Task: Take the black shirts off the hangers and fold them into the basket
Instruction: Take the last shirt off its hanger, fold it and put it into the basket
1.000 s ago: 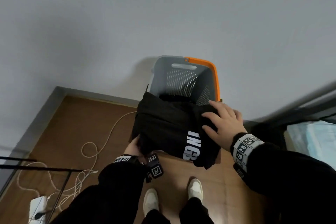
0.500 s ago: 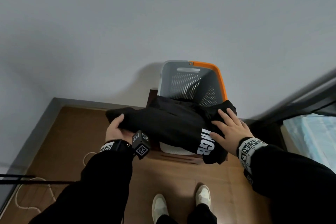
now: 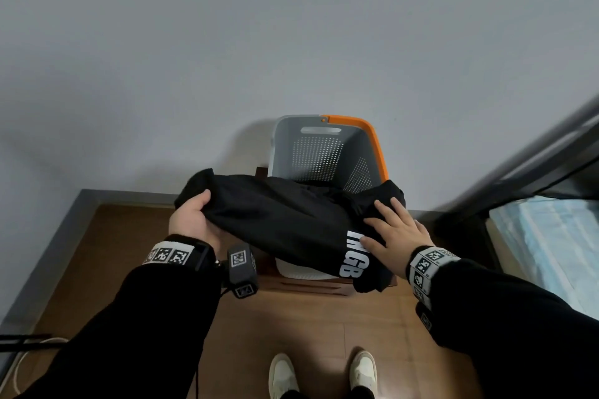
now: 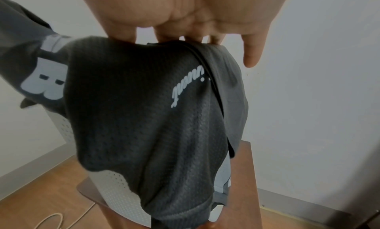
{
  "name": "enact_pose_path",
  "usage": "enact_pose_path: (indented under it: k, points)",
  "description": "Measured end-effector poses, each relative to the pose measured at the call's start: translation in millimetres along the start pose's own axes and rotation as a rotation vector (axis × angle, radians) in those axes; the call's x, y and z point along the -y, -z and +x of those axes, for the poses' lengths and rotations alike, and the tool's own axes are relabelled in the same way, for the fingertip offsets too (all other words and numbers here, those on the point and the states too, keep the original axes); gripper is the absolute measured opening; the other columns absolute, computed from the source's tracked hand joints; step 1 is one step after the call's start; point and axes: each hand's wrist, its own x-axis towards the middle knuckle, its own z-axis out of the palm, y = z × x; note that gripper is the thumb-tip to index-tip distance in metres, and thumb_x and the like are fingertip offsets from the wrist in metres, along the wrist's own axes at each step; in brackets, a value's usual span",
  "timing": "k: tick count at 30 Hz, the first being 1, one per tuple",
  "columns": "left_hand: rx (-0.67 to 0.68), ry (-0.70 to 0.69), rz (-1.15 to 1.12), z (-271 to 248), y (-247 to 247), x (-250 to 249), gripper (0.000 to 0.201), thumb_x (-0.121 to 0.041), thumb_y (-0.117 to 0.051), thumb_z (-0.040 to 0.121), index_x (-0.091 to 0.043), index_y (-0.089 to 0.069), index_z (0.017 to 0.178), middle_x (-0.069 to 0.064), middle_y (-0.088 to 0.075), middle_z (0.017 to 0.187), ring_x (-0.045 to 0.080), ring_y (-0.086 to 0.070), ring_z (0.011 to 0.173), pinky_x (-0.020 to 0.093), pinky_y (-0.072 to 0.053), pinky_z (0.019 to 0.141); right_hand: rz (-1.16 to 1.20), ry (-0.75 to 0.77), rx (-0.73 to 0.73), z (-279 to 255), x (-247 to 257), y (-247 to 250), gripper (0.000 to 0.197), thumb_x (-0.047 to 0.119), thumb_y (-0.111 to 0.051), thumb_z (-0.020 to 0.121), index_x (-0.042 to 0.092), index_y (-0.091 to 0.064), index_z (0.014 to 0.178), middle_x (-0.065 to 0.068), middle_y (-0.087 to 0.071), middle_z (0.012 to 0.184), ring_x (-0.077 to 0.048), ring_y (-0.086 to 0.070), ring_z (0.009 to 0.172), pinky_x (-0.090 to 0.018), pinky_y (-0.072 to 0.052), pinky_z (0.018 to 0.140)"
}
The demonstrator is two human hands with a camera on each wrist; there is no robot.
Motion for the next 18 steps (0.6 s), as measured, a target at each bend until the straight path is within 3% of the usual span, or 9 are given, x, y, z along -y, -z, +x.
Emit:
enact_pose_path:
  k: [2,5,7,9,11,12,14,16,18]
  points:
    - [-0.054,-0.188,0.073,-5,-9,-1,0.032,-0.018,-0.067,0.081,-0.007,-0.07,0.111,0.017,-0.072,0.114,0.035,-0.07,0.101,0.047,-0.055,0.087,0.022,0.017,-0.003,-1,-2,0,0.061,0.07,-0.029,0.092,0.044,-0.034,0.147,0.018,0.0,0.165,-0.011,0.016,0.151,-0.051,-0.007,0.123]
    - [0.005,-0.417,0.413,-35,-41,6,0.028,-0.014,-0.065,0.082,-0.008,-0.064,0.11,0.003,-0.071,0.103,0.016,-0.067,0.093,0.026,-0.052,0.081,0.142,0.025,-0.022,-5,-3,5,0.056,0.066,-0.032,0.094,0.045,-0.037,0.146,0.023,-0.011,0.163,-0.007,0.008,0.152,-0.053,-0.006,0.122]
    - [0.172,-0.585,0.73,-59,-66,21,0.046,-0.016,-0.063,0.08,-0.01,-0.056,0.125,0.0,-0.065,0.113,0.02,-0.061,0.107,0.026,-0.045,0.093,0.333,0.007,-0.091,-8,-8,10,0.048,0.06,-0.037,0.096,0.045,-0.045,0.141,0.023,-0.032,0.156,-0.006,-0.012,0.151,-0.052,-0.013,0.12]
    - [0.411,-0.795,1.188,-84,-93,47,0.068,-0.013,-0.06,0.082,-0.017,-0.037,0.146,0.009,-0.047,0.14,0.026,-0.042,0.134,0.026,-0.03,0.109,0.779,-0.054,-0.186,-13,-18,20,0.038,0.054,-0.042,0.097,0.042,-0.058,0.13,0.013,-0.056,0.141,-0.012,-0.042,0.139,-0.042,-0.033,0.111]
    - [0.758,-0.929,1.627,-96,-112,82,0.093,-0.015,-0.055,0.085,-0.047,0.004,0.15,0.002,-0.012,0.162,0.024,-0.006,0.151,0.035,-0.013,0.121,1.391,-0.18,-0.198,-22,-28,28,0.039,0.048,-0.037,0.101,0.03,-0.062,0.125,-0.004,-0.065,0.13,-0.02,-0.061,0.116,-0.034,-0.045,0.091]
    - [0.893,-0.948,1.813,-101,-121,101,0.1,-0.019,-0.053,0.084,-0.057,0.021,0.141,-0.007,0.005,0.164,0.023,0.009,0.152,0.043,-0.008,0.122,1.599,-0.236,-0.142,-27,-40,29,0.042,0.044,-0.033,0.104,0.022,-0.06,0.128,-0.01,-0.064,0.131,-0.02,-0.065,0.107,-0.04,-0.047,0.089]
    - [1.049,-0.891,2.109,-96,-124,145,0.102,-0.024,-0.052,0.086,-0.059,0.028,0.138,-0.014,0.02,0.162,0.026,0.021,0.149,0.056,-0.003,0.12,1.949,-0.122,0.111,-36,-69,24,0.048,0.048,-0.038,0.102,0.018,-0.056,0.135,-0.016,-0.057,0.139,-0.017,-0.064,0.114,-0.056,-0.038,0.108]
    - [1.069,-0.75,2.318,-88,-117,182,0.091,-0.03,-0.05,0.091,-0.055,0.02,0.144,-0.01,0.022,0.162,0.031,0.022,0.149,0.062,-0.001,0.117,2.252,-0.114,0.214,-40,-96,18,0.08,0.081,-0.046,0.079,0.027,-0.061,0.136,-0.015,-0.043,0.154,-0.02,-0.049,0.135,-0.05,-0.024,0.119]
    - [1.039,-0.703,2.455,-84,-108,207,0.079,-0.041,-0.045,0.094,-0.054,0.014,0.146,-0.008,0.021,0.163,0.034,0.022,0.148,0.065,0.002,0.116,2.177,-0.308,0.079,-35,-113,11,0.077,0.094,-0.048,0.062,0.039,-0.077,0.109,-0.014,-0.046,0.152,-0.017,-0.059,0.122,-0.037,-0.038,0.109]
